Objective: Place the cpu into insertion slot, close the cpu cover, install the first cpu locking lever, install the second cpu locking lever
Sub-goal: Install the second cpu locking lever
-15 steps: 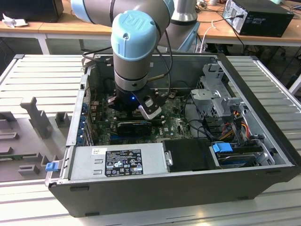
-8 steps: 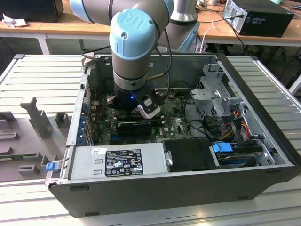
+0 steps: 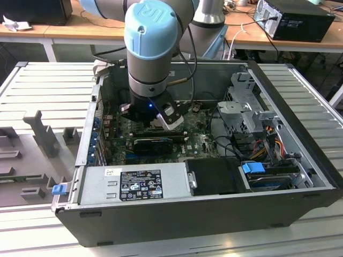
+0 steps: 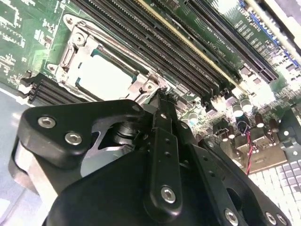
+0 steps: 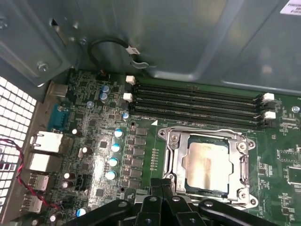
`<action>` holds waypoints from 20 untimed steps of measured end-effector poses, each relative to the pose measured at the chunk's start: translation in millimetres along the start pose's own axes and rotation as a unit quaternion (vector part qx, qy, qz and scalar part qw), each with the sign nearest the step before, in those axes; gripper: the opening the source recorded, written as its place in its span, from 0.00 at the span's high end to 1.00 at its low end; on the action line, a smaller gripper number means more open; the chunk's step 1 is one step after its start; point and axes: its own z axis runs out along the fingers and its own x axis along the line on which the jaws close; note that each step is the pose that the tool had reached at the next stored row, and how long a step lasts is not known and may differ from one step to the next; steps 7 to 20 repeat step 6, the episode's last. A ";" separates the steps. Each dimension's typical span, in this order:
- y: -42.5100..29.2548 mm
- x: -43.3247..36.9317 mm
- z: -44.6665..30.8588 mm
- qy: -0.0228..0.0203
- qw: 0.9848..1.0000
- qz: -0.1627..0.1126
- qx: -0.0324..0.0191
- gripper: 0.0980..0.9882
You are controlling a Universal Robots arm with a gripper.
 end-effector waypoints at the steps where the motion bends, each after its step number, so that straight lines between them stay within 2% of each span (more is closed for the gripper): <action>1: 0.5 0.0 -1.6 0.000 1.000 0.000 0.000 0.99; 4: 2.1 -0.1 -6.6 0.000 1.000 0.000 0.000 0.99; 20: 2.2 -0.1 -6.7 0.000 1.000 0.000 0.000 0.99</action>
